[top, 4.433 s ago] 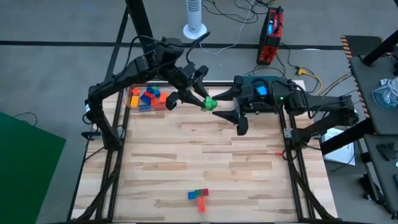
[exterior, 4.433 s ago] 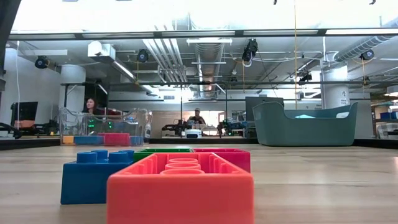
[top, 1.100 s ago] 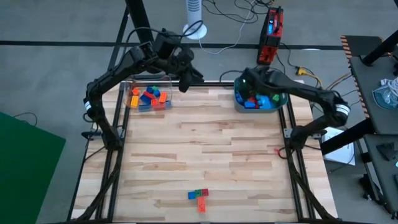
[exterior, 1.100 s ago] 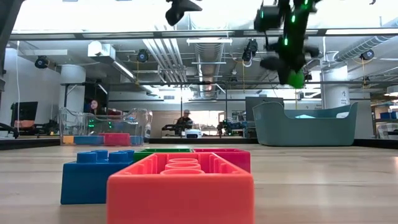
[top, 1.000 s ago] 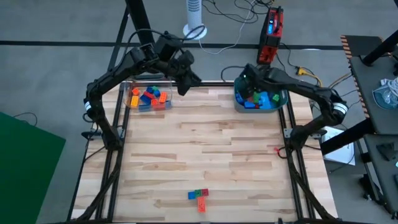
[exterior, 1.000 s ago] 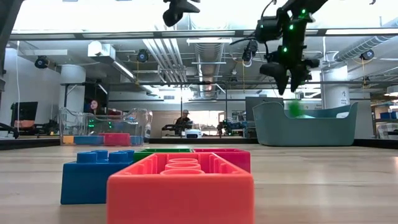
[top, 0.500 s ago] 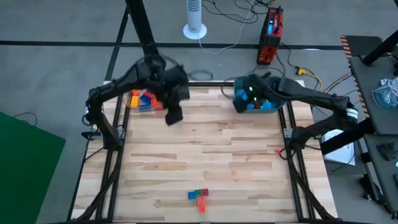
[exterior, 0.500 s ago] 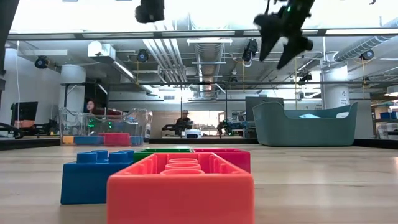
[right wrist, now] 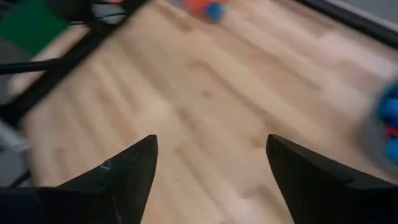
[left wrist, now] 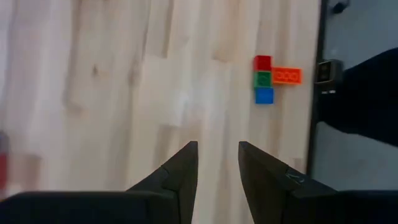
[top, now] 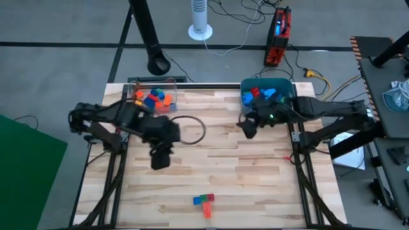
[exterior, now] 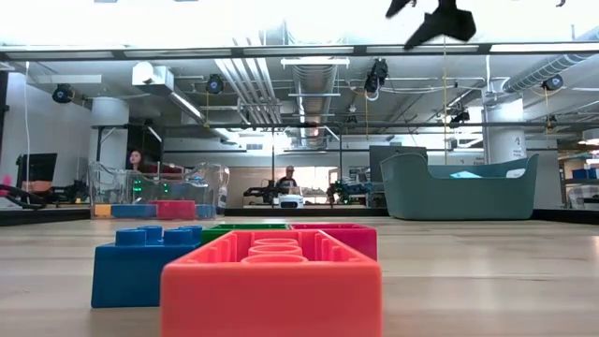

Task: Sort blocks by size
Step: Put the small blue game piece into the transparent bin

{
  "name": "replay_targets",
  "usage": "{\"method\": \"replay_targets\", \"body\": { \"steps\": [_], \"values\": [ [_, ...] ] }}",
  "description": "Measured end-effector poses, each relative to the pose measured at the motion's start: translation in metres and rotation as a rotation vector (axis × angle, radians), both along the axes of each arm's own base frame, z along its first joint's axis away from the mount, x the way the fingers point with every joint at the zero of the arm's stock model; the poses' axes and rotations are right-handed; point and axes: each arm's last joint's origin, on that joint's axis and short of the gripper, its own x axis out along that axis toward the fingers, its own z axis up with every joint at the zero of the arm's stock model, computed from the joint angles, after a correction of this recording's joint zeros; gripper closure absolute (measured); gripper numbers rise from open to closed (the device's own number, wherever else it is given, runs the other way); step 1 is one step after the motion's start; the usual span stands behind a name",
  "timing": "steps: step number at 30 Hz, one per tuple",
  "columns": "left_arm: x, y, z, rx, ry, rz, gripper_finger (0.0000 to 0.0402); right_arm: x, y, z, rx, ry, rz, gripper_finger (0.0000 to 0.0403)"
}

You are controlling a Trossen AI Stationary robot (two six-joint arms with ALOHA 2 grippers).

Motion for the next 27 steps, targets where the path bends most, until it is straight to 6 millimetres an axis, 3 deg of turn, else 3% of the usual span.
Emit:
{"method": "replay_targets", "body": {
  "steps": [10, 14, 17, 22, 27],
  "values": [
    [-0.073, -0.029, 0.013, -0.171, -0.101, 0.140, 0.0340, 0.014, 0.064, 0.004, 0.130, -0.144, 0.153, 0.0204],
    [-0.088, -0.040, 0.006, -0.152, -0.241, 0.154, 0.0353, 0.016, 0.088, -0.005, 0.173, -0.105, 0.199, 0.0258],
    [-0.079, -0.052, -0.010, -0.158, -0.370, 0.135, 0.0362, 0.019, 0.106, -0.014, 0.194, -0.068, 0.227, 0.0304],
    [-0.048, -0.074, -0.052, -0.205, -0.522, 0.091, 0.0377, 0.023, 0.126, -0.027, 0.205, -0.016, 0.260, 0.0379],
    [-0.014, -0.094, -0.117, -0.225, -0.530, 0.101, 0.0392, 0.030, 0.135, -0.040, 0.199, 0.032, 0.262, 0.0389]
  ]
}}
